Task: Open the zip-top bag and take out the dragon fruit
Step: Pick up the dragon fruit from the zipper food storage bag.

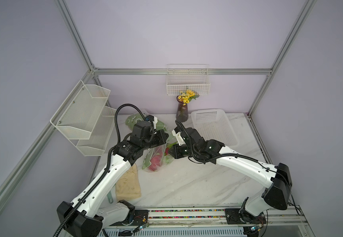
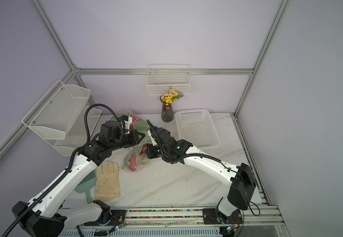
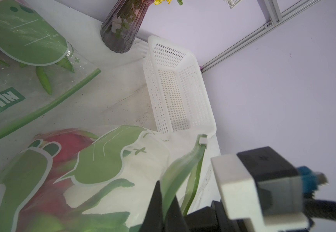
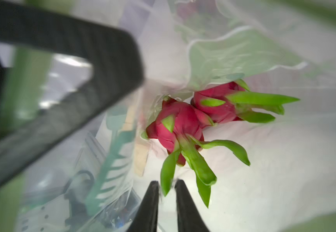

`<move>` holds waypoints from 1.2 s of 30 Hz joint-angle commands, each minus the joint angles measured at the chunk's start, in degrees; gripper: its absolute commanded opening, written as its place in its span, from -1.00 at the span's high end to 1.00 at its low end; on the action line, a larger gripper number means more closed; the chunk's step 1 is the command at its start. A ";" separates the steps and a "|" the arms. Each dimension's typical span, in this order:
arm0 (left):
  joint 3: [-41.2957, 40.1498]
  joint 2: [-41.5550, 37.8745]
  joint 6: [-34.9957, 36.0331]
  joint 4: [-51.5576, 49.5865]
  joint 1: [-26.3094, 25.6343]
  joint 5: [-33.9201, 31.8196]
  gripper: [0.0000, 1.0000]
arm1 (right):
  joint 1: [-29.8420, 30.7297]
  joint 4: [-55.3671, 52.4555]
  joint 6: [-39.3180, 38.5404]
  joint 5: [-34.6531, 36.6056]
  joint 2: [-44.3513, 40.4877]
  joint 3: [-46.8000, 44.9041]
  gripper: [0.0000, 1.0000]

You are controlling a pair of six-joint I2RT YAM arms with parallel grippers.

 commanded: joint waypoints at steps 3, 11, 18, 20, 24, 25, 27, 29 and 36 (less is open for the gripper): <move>1.04 -1.70 1.05 4.79 -0.19 1.43 1.00 | 0.10 -1.85 3.23 4.03 1.69 -1.47 0.40; -2.11 -1.56 1.78 10.42 -0.28 5.33 1.00 | 0.12 -6.55 4.70 8.01 1.76 -1.48 0.17; -4.66 -0.91 1.34 13.79 -0.28 6.83 1.00 | -0.69 -7.41 7.45 7.73 0.36 -3.22 0.14; -5.01 -0.77 1.16 14.57 -0.21 7.03 1.00 | -0.67 -5.42 7.56 5.50 0.32 -3.86 0.15; -4.95 -0.45 0.94 15.03 -0.28 7.01 1.00 | -0.70 -2.09 9.28 -0.19 1.49 -4.24 0.20; -4.98 -0.42 0.84 15.12 -0.23 6.95 1.00 | -0.70 -1.97 9.74 -1.21 1.87 -4.28 0.20; -5.13 -0.42 0.63 15.47 -0.28 6.87 1.00 | -0.70 -1.99 10.26 -2.69 2.28 -4.02 0.21; -5.16 -0.43 0.48 15.74 -0.28 6.67 1.00 | -0.63 -2.41 11.10 -3.64 2.33 -4.04 0.21; -4.72 0.61 0.19 16.36 -0.28 6.96 1.00 | -0.70 -2.60 13.49 -5.99 1.83 -4.87 0.22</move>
